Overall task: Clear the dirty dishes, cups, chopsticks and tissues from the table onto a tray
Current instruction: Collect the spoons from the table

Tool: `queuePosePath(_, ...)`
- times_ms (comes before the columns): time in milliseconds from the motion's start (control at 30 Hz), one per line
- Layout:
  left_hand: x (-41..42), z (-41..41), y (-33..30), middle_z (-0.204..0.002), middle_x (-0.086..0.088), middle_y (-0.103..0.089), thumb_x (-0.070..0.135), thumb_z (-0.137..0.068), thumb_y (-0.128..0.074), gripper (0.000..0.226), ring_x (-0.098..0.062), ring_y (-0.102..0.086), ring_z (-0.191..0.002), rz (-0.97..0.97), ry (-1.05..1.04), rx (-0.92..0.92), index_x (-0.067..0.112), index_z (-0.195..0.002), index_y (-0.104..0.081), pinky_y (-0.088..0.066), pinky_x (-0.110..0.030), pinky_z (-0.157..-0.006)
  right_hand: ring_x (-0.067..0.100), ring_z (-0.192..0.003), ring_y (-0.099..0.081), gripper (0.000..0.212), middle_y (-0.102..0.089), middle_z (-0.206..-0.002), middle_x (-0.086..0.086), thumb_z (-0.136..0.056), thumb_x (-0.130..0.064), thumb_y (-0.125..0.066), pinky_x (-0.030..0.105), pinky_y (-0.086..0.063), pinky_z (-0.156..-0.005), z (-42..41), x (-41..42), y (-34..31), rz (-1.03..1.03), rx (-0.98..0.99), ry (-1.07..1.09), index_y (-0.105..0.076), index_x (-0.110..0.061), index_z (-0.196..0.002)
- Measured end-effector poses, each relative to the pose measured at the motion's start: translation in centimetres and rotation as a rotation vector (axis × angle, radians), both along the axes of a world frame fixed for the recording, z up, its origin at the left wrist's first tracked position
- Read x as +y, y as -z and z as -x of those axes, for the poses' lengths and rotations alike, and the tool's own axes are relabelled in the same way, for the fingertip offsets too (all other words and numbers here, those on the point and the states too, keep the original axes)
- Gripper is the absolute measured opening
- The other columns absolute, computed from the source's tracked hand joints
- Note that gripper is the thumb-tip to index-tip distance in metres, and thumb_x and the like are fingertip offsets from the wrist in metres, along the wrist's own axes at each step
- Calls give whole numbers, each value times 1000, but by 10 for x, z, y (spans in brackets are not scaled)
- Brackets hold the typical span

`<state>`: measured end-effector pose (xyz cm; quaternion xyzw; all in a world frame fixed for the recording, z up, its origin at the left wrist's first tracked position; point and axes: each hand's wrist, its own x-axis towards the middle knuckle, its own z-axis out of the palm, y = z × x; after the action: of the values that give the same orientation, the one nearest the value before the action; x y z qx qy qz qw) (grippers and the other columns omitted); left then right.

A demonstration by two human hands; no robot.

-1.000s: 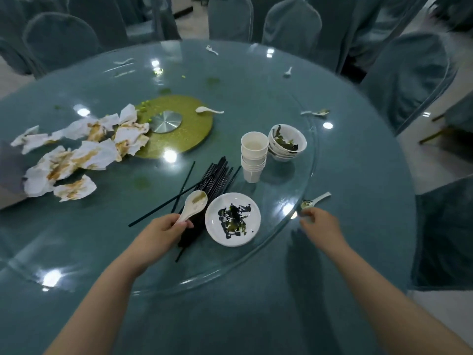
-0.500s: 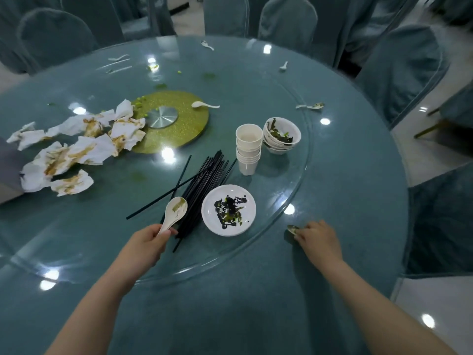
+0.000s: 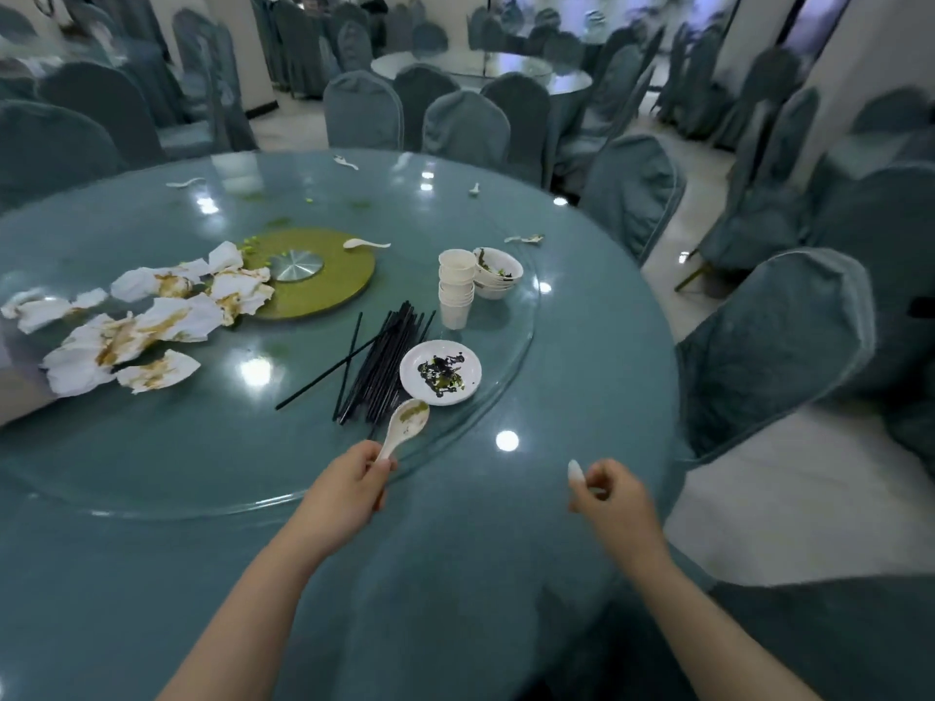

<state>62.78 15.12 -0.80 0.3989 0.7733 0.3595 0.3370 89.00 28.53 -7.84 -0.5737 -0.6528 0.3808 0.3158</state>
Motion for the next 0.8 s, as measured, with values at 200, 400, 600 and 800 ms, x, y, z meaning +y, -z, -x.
queuePosePath(200,-22,-79,-4,-58,2,-53,15,-97,-37,17,-14,-45,-51,-27,216,-75,18,-86,-49,-37,-25,-50,20,-74,-64,16,-70,-79,7,-74,-18,-76,34,-49,-72,-44,-80,-50,164,177,90,-60,-18,-72)
queuePosePath(400,-8,-195,-19,-66,7,-51,23,-96,-37,16,-9,-45,-56,-44,511,-5,26,-87,-50,-36,-26,-53,12,-86,-69,43,-69,-95,-4,-75,-15,-80,27,-55,-79,-130,-121,-103,119,329,245,-61,-28,-111)
queuePosePath(600,19,-344,-43,-67,10,-56,26,-94,-39,19,-6,-51,-60,-121,773,119,34,-80,-49,-36,-25,-52,7,-77,-69,15,-75,-86,-4,-80,-19,-75,18,-51,-63,-250,-134,-130,47,409,342,-68,-21,-94)
queuePosePath(800,49,-542,-45,-72,7,-67,14,-94,-36,19,-8,-63,-70,-126,977,7,26,-84,-46,-45,-14,-55,9,-65,-67,13,-72,-69,-5,-82,-16,-74,18,-50,-54,-417,-128,-135,12,463,569,-65,-10,-90)
